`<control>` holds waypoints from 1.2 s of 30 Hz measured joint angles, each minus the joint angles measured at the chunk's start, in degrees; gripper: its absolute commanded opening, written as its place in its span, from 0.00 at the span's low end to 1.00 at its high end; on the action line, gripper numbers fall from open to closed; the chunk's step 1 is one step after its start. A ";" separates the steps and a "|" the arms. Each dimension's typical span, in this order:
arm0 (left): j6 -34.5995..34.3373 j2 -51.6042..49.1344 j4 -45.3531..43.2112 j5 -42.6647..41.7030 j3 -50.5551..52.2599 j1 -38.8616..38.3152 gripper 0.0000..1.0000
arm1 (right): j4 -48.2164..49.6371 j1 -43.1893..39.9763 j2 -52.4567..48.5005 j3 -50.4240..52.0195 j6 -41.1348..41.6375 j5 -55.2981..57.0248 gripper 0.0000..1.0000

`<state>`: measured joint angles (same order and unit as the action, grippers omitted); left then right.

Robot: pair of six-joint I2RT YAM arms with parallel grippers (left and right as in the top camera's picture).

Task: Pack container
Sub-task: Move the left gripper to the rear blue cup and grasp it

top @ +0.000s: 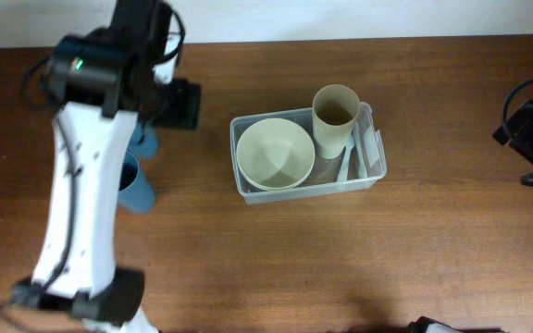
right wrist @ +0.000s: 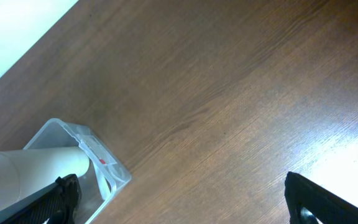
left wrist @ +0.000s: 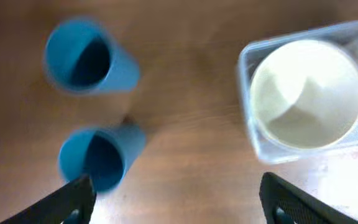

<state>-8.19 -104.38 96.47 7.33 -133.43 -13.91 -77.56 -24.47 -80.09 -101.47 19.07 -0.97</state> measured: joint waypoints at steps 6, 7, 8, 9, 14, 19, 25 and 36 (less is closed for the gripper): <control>-3.93 5.09 -1.64 2.62 14.99 2.84 0.87 | -0.02 0.00 0.00 0.00 0.00 0.02 0.99; -4.39 4.63 -2.32 2.71 16.85 3.58 0.87 | -0.02 0.00 0.00 0.00 0.00 0.00 0.99; -4.83 4.31 -3.32 2.80 18.64 4.26 0.87 | -0.02 0.00 0.00 0.00 -0.02 0.02 0.99; -5.18 3.85 -4.44 2.82 20.76 5.14 0.87 | -0.02 0.00 0.00 0.00 0.00 0.02 0.99; -6.21 3.21 -7.13 2.73 25.51 8.37 0.86 | -0.02 0.00 0.00 0.00 -0.02 0.02 0.99; -6.43 3.21 -8.39 2.73 25.62 9.40 0.86 | -0.02 0.00 0.00 0.00 0.00 0.02 0.99; -6.45 3.23 -9.57 2.73 28.61 9.40 0.86 | -0.02 0.00 0.00 0.00 -0.02 0.02 0.99; -6.49 3.21 -19.47 1.05 40.89 9.40 0.80 | -0.02 0.00 0.00 0.00 -0.02 0.02 0.99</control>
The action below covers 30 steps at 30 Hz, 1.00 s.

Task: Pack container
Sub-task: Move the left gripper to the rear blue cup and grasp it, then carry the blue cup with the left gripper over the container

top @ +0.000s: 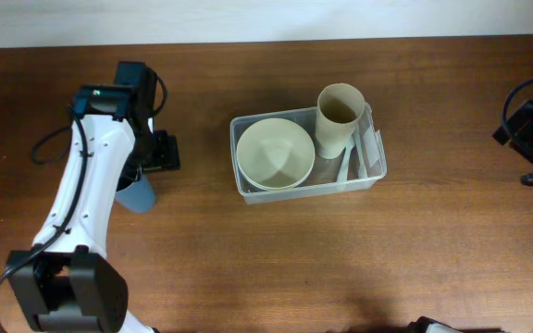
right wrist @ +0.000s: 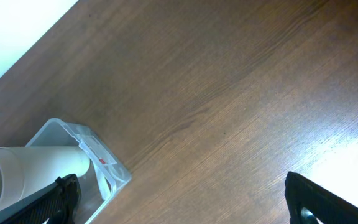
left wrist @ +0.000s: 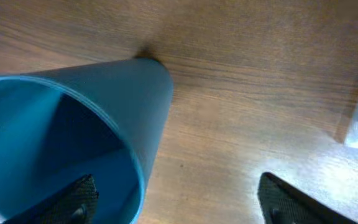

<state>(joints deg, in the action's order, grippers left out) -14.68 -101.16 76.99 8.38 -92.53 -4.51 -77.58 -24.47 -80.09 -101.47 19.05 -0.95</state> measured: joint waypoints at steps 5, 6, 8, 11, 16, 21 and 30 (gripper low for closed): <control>-0.42 0.02 -4.96 -0.22 6.32 0.33 0.66 | 0.00 0.00 0.00 0.00 0.02 0.00 0.99; -0.48 0.00 -5.79 -0.46 7.28 0.46 0.60 | -0.02 0.00 0.00 0.00 0.04 0.00 0.99; -0.61 0.00 -6.86 -0.85 8.92 0.74 0.40 | -0.02 0.00 0.00 0.00 0.02 0.00 0.99; -0.96 0.00 -8.15 -1.25 10.12 0.85 0.09 | 0.00 0.00 0.00 0.00 -0.02 0.00 0.99; -1.07 0.00 -9.05 -1.95 10.19 0.83 0.02 | 0.00 0.00 0.00 0.00 0.02 -0.02 0.99; -1.03 0.00 -6.71 -3.93 9.44 0.83 0.02 | 0.00 0.00 0.00 0.00 0.04 0.00 0.99; -0.55 0.22 3.63 -5.33 -4.37 -4.63 0.02 | 0.02 0.00 0.00 0.00 0.02 -0.02 0.99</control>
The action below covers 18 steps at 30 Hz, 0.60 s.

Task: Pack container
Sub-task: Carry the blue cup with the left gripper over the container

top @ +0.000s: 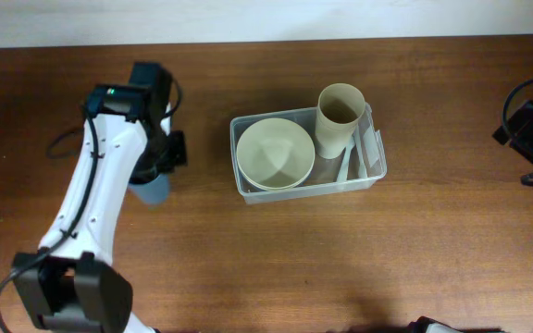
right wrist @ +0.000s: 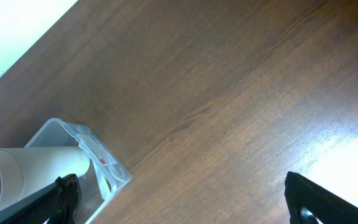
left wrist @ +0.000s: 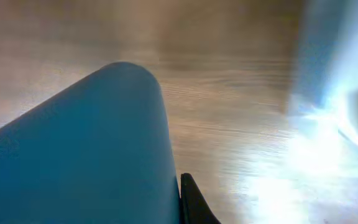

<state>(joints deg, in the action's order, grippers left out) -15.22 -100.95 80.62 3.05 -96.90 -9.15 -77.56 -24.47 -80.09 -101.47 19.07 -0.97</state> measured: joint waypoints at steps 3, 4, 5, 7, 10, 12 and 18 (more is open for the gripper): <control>1.31 0.24 2.91 -0.11 -8.15 -4.24 0.02 | 0.02 0.00 0.00 0.00 -0.02 0.02 0.99; 1.99 0.26 3.52 -0.11 -11.17 -5.75 0.02 | -0.02 0.00 0.00 0.00 0.02 0.02 0.99; 2.62 0.35 3.80 -0.13 -13.68 -7.15 0.01 | 0.00 0.00 0.00 0.00 0.04 0.00 0.99; 4.28 0.59 4.09 -0.15 -18.73 -10.29 0.01 | -0.02 0.00 0.00 0.00 0.00 0.02 0.99; 6.71 1.05 3.76 -0.15 -25.16 -14.71 0.02 | -0.02 0.00 0.00 0.00 0.00 0.02 0.99; 8.41 1.44 2.69 -0.33 -28.72 -17.33 0.02 | -0.02 0.00 0.00 0.00 -0.02 0.02 0.99; 15.41 2.23 -5.05 -0.31 -32.37 -23.39 0.01 | -0.02 0.00 0.00 0.00 0.00 0.02 0.99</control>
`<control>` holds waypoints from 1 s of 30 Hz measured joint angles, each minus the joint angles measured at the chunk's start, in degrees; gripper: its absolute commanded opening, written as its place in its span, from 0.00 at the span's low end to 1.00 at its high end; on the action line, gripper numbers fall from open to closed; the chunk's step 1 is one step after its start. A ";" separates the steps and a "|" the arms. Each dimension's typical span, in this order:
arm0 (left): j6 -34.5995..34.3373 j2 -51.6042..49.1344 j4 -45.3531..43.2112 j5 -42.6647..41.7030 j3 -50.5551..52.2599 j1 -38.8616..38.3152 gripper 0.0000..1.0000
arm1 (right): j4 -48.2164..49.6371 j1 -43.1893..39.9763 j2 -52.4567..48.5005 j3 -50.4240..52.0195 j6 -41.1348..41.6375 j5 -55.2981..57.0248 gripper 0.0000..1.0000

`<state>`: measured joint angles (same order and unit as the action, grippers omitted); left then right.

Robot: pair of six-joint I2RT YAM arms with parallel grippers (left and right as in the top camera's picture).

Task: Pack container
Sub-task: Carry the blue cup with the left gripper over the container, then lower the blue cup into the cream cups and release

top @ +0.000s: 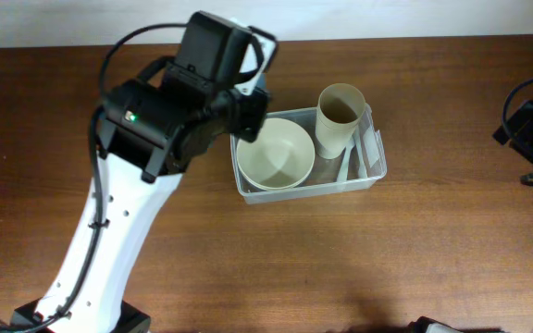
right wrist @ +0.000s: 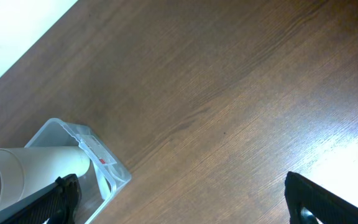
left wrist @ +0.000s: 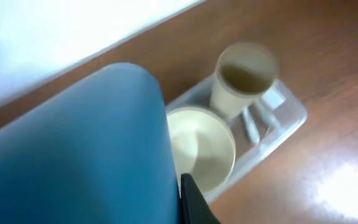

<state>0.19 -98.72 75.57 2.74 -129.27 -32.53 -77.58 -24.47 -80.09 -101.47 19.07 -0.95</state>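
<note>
A blue cup (left wrist: 73,149) fills the left of the left wrist view, with my left gripper (left wrist: 123,208) shut on it; only one dark finger (left wrist: 191,202) shows beside it. Below it lies the clear plastic container (left wrist: 291,118) holding a cream bowl (left wrist: 201,149) and a beige cup (left wrist: 244,74). In the overhead view my raised left arm (top: 183,111) covers the container's (top: 308,191) left end and hides the blue cup. The bowl (top: 280,157) and the beige cup (top: 338,116) show there. My right gripper (right wrist: 185,211) stands open over bare wood.
White utensils (top: 345,166) and a small packet (top: 370,148) lie at the container's right end. My right arm rests at the table's far right edge. The container's corner (right wrist: 104,162) and the beige cup (right wrist: 30,171) show in the right wrist view.
My left gripper, holding the blue cup, was low over the table left of the container. Now it is high up, over the container's left end. The right arm is unchanged.
Two blue cups stood left of the container with my left gripper open above them. Then the gripper was down around the nearer cup, then shut on it at table level. Now the cup hangs high above the container.
</note>
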 measured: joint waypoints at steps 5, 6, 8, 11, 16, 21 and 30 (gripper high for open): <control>4.90 -0.26 -7.19 0.00 0.00 -4.46 0.01 | 0.00 0.00 0.00 0.00 0.00 0.00 0.99; 5.70 -0.39 -8.94 0.00 -0.02 -5.42 0.01 | -0.02 0.00 0.00 0.00 0.00 0.00 0.99; 7.06 -1.01 -11.28 0.00 -0.07 -6.97 0.01 | 0.00 0.00 0.00 0.00 -0.02 0.00 0.99; 8.92 -3.23 -14.27 -0.02 -0.11 -9.03 0.01 | 0.00 0.00 0.00 0.00 0.00 0.00 0.99; 10.34 -9.73 -15.32 0.00 -0.15 -10.49 0.01 | 0.00 0.00 0.00 0.00 -0.02 0.00 0.99; 10.75 -15.34 -15.30 0.00 -0.09 -10.60 0.01 | 0.00 0.00 0.00 0.00 -0.02 0.00 0.99; 10.97 -16.63 -15.85 0.00 -0.09 -10.80 0.01 | 0.00 0.00 0.00 0.00 -0.02 0.00 0.99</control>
<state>11.16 -115.35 59.72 2.74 -129.36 -43.33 -77.58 -24.47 -80.09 -101.47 19.05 -0.95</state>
